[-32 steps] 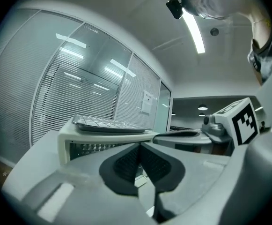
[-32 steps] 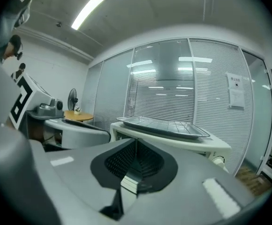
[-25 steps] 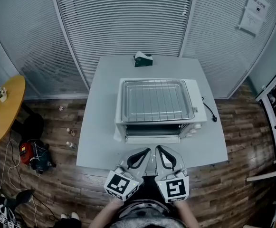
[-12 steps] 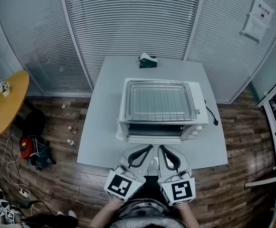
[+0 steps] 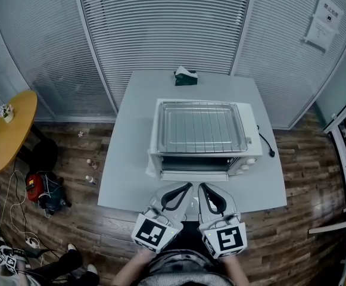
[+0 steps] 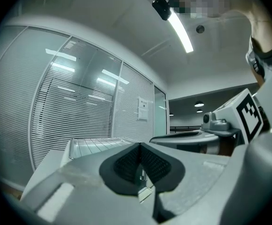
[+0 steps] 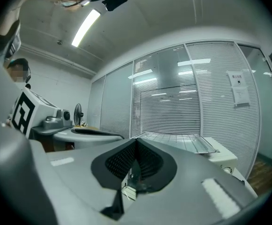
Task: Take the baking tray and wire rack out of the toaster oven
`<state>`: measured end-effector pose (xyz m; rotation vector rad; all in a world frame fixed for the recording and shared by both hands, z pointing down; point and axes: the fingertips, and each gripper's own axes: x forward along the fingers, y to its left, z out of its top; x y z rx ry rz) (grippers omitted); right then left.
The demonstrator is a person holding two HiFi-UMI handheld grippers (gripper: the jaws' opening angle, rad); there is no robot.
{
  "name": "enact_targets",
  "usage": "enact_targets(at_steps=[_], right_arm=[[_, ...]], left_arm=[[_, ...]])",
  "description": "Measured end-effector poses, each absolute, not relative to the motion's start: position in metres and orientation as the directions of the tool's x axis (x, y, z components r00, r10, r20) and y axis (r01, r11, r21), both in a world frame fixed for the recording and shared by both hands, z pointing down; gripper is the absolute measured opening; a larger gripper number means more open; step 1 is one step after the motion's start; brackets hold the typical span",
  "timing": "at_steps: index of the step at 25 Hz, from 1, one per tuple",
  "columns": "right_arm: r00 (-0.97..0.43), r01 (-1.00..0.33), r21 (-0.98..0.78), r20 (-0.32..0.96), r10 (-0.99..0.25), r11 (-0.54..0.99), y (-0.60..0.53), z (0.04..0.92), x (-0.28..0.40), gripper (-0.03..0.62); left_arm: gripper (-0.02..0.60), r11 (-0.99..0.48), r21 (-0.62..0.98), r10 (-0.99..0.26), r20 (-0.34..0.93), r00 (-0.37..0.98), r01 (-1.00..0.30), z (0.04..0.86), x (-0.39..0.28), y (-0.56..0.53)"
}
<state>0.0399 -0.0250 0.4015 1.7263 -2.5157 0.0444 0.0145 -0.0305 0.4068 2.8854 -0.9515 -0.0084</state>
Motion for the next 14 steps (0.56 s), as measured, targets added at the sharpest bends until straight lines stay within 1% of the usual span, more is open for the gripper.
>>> enact_targets(at_steps=[6, 10, 14], right_arm=[[-0.364, -0.930, 0.017, 0.103, -0.926, 0.368, -0.0269, 0.4056, 0.0367, 0.002], [-0.360, -0.931, 0.027, 0.110, -0.927, 0.365, -0.0291, 0.4077, 0.0370, 0.002], [-0.364, -0.929, 0.025, 0.114, -0.924, 0.369, -0.0309, 0.4088, 0.0351, 0.002]], left_arm=[[0.004, -0.796, 0.106, -0.596, 0.032, 0.802, -0.596, 0.4091, 0.0111, -0.0338], [0.005, -0.808, 0.059, -0.585, 0.038, 0.810, -0.586, 0.4138, 0.0104, -0.0366], [0.003, -0.800, 0.109, -0.588, 0.054, 0.807, -0.590, 0.4148, 0.0108, -0.0380]])
